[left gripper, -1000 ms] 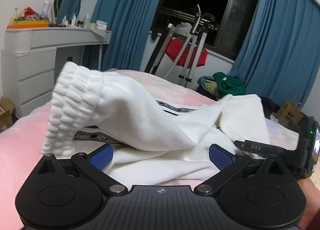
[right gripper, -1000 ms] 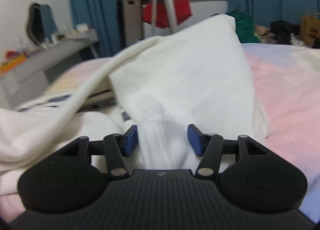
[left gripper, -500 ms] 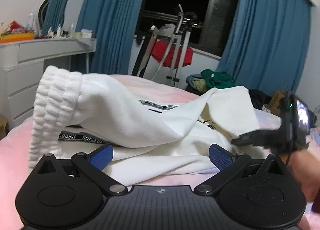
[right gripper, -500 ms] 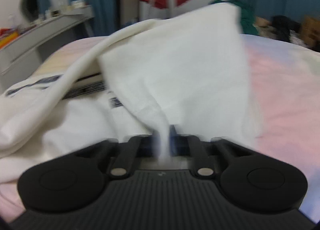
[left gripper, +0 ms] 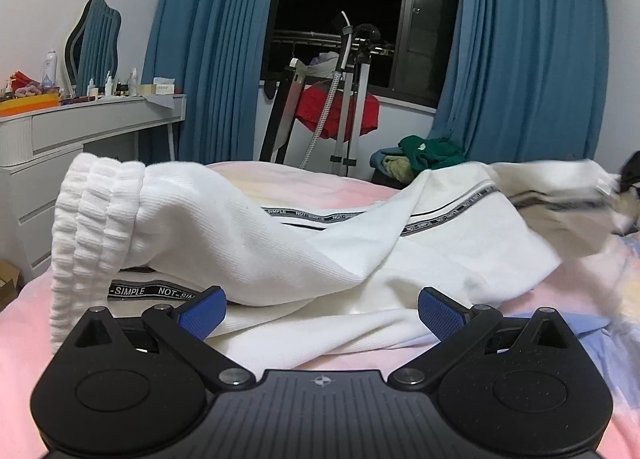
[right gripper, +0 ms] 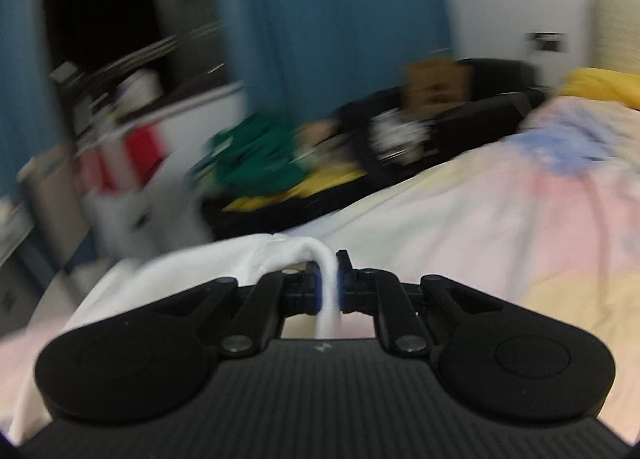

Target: Fold clothes

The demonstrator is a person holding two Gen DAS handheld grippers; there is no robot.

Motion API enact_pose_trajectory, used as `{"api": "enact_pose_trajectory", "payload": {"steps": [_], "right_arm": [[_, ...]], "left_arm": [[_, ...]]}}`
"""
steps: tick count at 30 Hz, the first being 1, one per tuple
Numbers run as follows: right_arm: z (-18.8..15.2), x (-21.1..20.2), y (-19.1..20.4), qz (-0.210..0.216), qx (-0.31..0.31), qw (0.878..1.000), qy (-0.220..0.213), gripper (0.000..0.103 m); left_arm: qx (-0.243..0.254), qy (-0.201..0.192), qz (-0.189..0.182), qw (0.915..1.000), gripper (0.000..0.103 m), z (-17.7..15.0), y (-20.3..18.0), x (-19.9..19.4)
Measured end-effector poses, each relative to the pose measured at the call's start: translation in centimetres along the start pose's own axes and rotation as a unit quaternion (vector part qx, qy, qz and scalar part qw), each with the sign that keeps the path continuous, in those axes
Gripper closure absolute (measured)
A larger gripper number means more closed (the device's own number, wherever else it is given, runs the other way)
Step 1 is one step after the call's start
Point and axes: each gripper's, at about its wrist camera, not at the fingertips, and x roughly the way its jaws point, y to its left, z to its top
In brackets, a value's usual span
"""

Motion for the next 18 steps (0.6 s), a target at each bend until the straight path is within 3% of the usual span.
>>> {"api": "enact_pose_trajectory", "payload": {"steps": [4,8,10,11,12,14,18], "right_arm": [[-0.8,4.6,-6.4,-0.063,0.074,0.995,0.030,0.092],[-4.5,6.1,-8.7,-0.045,0.084,0.995,0.041,0.089],[-6.3,6.9,-9.9,-0.036,0.089,0.994,0.046,0.080],[-7.1,7.1,-10.4,-0.030,0.092,0.994,0.048,0.069],[-7.4,6.4,-10.5,-0.020,0.097,0.994,0.042,0.048],[-7.5,4.2,-10.1,-0.009,0.100,0.995,0.024,0.025],[-8.3,-1.3,-8.0,0.036,0.105,0.993,0.029,0.022]], "left_arm": [[-0.003,0.006,0.009,0.9999,0.000,-0.2,0.0,0.9],[-0.005,0.012,0.016,0.9998,0.000,-0.4,-0.1,1.7],[-0.001,0.015,0.014,0.9998,0.000,-0.4,-0.3,2.1],[0.004,0.013,0.013,0.9998,0.000,-0.4,-0.4,2.1],[0.010,0.010,0.012,0.9998,0.000,-0.4,-0.5,2.0],[0.015,0.005,0.005,0.9999,0.000,-0.4,-0.8,1.7],[0.015,-0.005,-0.017,0.9997,0.000,-0.2,-0.9,0.8]]}}
